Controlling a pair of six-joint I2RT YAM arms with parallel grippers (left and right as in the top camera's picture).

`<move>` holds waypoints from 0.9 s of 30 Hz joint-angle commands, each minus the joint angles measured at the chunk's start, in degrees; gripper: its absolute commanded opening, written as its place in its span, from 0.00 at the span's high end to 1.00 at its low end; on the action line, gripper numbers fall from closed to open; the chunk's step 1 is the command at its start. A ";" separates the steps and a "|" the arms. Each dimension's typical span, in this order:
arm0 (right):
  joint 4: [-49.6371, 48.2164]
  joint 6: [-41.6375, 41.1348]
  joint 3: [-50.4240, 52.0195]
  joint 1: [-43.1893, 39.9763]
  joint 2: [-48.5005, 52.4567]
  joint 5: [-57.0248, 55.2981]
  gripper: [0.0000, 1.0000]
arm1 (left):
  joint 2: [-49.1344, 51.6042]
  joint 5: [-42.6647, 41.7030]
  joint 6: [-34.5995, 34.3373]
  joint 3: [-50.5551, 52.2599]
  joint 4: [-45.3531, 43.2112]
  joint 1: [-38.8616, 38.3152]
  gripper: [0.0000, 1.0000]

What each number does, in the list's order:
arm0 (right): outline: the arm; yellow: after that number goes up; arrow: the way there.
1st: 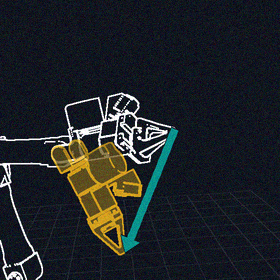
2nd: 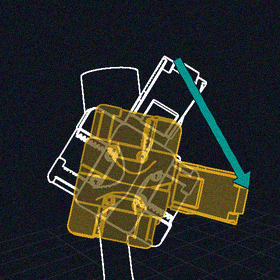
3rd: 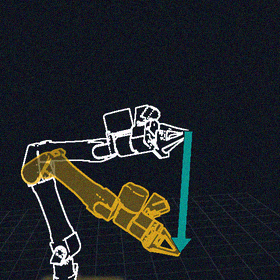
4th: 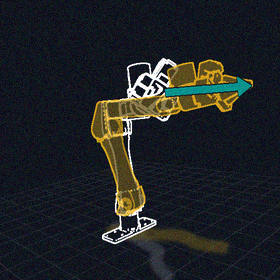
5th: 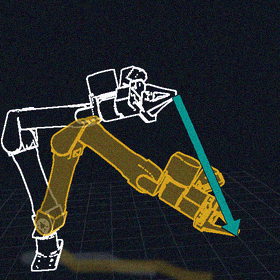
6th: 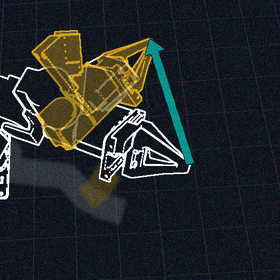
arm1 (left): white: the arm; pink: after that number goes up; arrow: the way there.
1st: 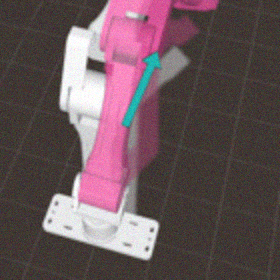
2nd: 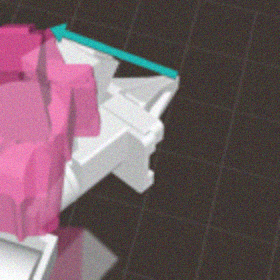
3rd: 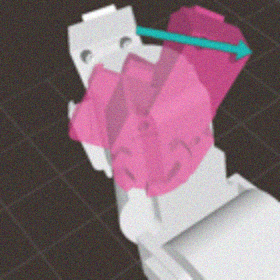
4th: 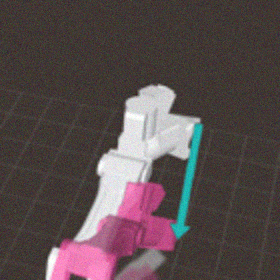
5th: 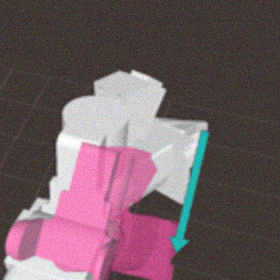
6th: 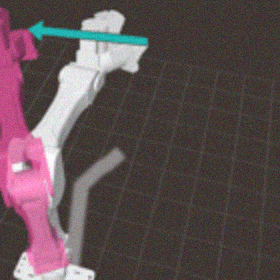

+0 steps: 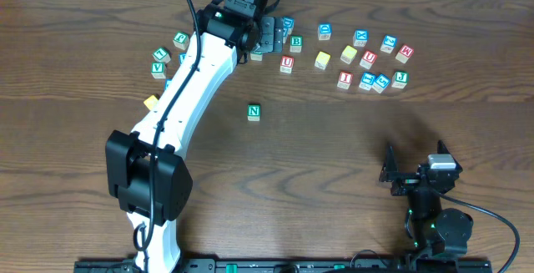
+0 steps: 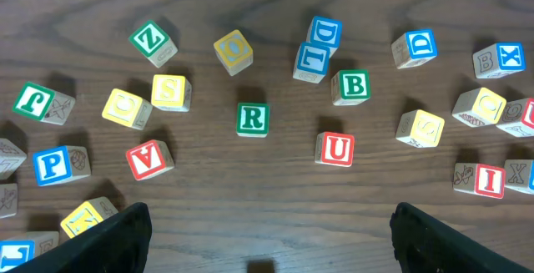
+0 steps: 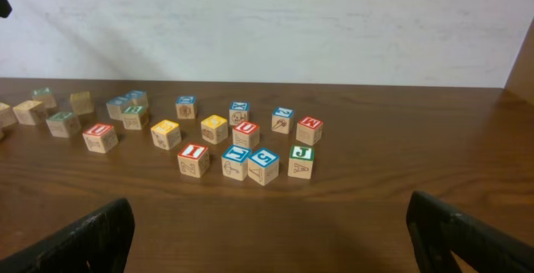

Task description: Spell out NEURIPS

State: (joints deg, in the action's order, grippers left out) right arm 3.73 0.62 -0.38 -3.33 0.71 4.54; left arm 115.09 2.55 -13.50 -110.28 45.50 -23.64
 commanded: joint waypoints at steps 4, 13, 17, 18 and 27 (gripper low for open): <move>0.20 -0.55 0.07 -0.33 -0.33 0.31 0.01 | 0.72 1.07 -0.31 0.50 -1.29 0.20 0.09; 0.20 -0.55 0.07 -0.33 -0.33 0.31 0.01 | 3.89 1.07 -0.20 0.57 -6.47 0.20 0.09; 0.20 -0.55 0.07 -0.33 -0.33 0.31 0.01 | 6.01 1.11 1.29 0.57 -8.20 0.20 0.09; 0.20 -0.55 0.07 -0.33 -0.33 0.31 0.01 | 6.32 1.14 1.46 0.57 -8.46 0.20 0.09; 0.20 -0.55 0.07 -0.33 -0.33 0.31 0.01 | 6.67 7.61 2.10 0.57 -9.51 1.90 0.09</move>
State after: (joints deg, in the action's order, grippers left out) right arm 3.73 0.62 -0.38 -3.31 0.71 4.54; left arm 121.89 5.82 -12.12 -109.75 35.73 -23.46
